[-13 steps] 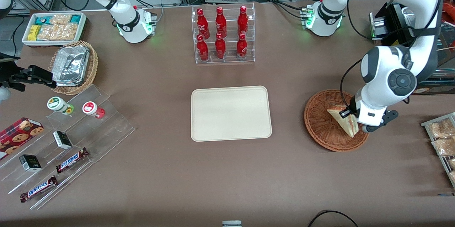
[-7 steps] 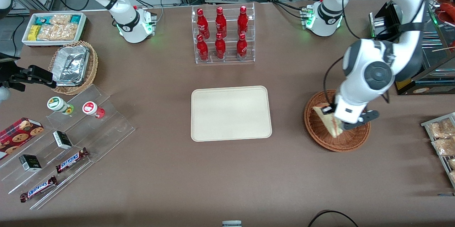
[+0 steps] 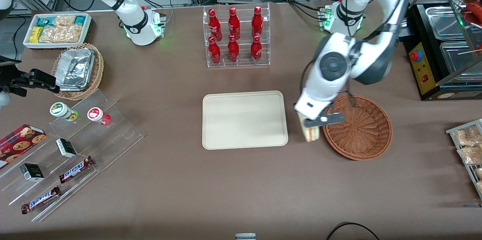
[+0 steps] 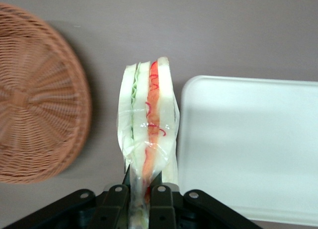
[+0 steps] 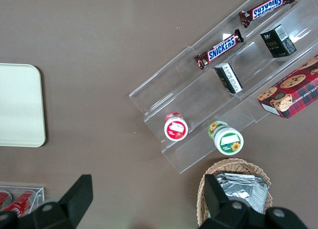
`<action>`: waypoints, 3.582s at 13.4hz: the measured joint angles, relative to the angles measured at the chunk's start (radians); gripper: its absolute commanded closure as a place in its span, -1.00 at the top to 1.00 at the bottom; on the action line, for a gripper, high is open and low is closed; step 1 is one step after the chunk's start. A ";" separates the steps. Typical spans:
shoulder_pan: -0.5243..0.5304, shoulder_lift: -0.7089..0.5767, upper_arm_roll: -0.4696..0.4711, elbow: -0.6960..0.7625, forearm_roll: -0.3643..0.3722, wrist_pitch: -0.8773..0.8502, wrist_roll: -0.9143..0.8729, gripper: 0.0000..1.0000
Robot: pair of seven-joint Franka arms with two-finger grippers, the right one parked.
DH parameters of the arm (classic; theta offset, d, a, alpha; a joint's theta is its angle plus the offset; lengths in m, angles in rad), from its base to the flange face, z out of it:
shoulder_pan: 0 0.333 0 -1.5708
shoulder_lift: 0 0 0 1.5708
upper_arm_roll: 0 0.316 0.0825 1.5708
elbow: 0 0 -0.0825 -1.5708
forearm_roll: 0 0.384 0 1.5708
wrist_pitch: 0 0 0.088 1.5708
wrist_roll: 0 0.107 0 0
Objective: Place sandwich from basket to tray
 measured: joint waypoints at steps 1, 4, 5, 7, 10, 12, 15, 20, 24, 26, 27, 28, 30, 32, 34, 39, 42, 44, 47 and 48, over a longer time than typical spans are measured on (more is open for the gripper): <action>-0.032 0.043 0.000 0.050 0.000 -0.017 -0.001 -1.00; -0.115 0.185 -0.001 0.207 -0.015 -0.060 -0.024 -1.00; -0.137 0.227 -0.001 0.250 -0.021 -0.062 -0.035 -1.00; -0.175 0.302 -0.001 0.330 -0.028 -0.064 -0.077 -1.00; -0.213 0.399 -0.014 0.453 -0.030 -0.092 -0.114 -1.00; -0.214 0.445 -0.037 0.511 -0.030 -0.096 -0.115 -1.00; -0.215 0.498 -0.061 0.570 -0.030 -0.096 -0.115 -1.00; -0.214 0.543 -0.063 0.598 -0.030 -0.096 -0.115 -1.00; -0.214 0.553 -0.063 0.601 -0.030 -0.094 -0.115 1.00; -0.214 0.553 -0.063 0.602 -0.030 -0.093 -0.115 1.00; -0.214 0.553 -0.063 0.602 -0.030 -0.093 -0.115 1.00; -0.215 0.553 -0.065 0.602 -0.030 -0.093 -0.115 1.00; -0.216 0.553 -0.067 0.608 -0.030 -0.093 -0.115 1.00; -0.216 0.545 -0.067 0.628 -0.030 -0.098 -0.115 1.00; -0.216 0.512 -0.067 0.645 -0.030 -0.139 -0.116 1.00; -0.201 0.366 -0.058 0.656 -0.030 -0.259 -0.127 1.00; -0.131 0.311 -0.050 0.655 -0.032 -0.296 -0.128 1.00; -0.058 0.297 -0.049 0.654 -0.040 -0.313 -0.124 1.00; 0.041 0.275 -0.047 0.655 -0.043 -0.388 -0.056 1.00; 0.074 0.265 -0.047 0.655 -0.044 -0.425 -0.010 1.00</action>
